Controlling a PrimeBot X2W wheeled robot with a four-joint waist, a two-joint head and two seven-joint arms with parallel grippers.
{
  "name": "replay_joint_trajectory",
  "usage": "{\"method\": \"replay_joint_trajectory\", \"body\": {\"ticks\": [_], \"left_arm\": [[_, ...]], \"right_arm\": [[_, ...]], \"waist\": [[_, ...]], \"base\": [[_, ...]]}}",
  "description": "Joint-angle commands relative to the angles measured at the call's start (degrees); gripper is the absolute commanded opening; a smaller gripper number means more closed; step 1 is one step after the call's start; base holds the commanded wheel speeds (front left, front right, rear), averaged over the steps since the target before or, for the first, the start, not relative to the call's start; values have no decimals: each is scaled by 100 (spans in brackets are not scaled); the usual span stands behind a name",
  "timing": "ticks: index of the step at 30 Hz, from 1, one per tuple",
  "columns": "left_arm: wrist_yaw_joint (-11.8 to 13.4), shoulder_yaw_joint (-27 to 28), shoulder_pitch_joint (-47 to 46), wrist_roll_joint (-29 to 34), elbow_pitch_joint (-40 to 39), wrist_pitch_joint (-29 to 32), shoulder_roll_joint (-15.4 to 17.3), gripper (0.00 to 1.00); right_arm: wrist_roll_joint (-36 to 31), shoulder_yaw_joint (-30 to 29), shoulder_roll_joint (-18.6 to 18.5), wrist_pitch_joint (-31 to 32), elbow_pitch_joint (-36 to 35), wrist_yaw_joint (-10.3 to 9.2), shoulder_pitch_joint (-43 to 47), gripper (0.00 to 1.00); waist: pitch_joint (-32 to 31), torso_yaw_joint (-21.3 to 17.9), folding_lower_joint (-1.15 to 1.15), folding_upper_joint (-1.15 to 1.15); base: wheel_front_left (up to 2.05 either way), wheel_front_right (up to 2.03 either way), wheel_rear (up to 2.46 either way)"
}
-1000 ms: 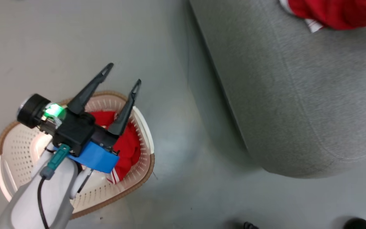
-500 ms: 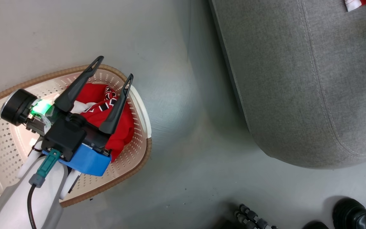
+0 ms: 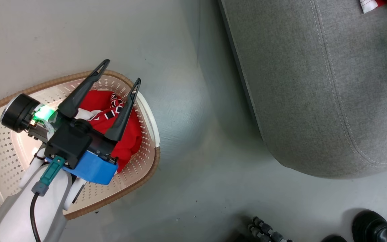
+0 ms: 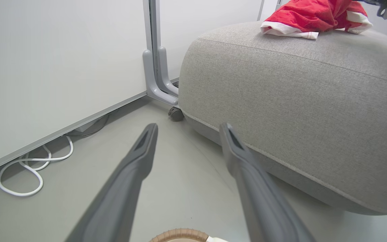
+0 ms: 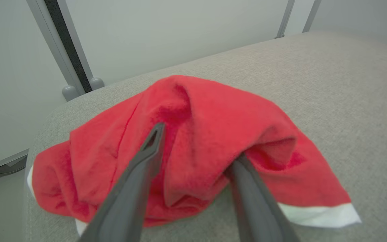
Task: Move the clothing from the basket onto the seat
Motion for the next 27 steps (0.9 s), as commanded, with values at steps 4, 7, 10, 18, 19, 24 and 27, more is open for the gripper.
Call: {"method": "replay_joint_trajectory", "body": {"ticks": [4,7,10,18,19,24,27], "left_arm": [[5,-28,-137,-45,57,-41,-13,100],[4,-45,-146,-58,106,-56,-38,100],[24,-23,-149,-94,166,-66,-64,100],[85,62,-51,-232,352,-92,-367,100],[77,83,-26,-259,356,-92,-423,100],[41,226,177,-355,480,-94,-719,100],[11,370,392,-391,621,-93,-895,100]], "right_arm": [[-85,45,-1,-21,68,1,-92,100],[-125,69,3,-21,85,1,-89,100],[-156,81,20,-21,91,1,-42,100],[-525,60,-4,-21,53,1,365,100],[-612,55,-18,-21,26,1,442,100],[-1002,99,8,-20,-267,1,935,100],[-1201,138,80,-21,-535,1,1268,100]], "waist": [[-36,27,-1,0],[-73,43,-1,0],[-140,50,-1,0],[-673,205,-1,0],[-758,244,-1,0],[-1282,441,-1,0],[-1650,560,-1,0]], "base": [[0,0,0],[0,0,0],[0,0,0],[0,0,0],[0,0,0],[0,0,0],[0,0,0]]}}
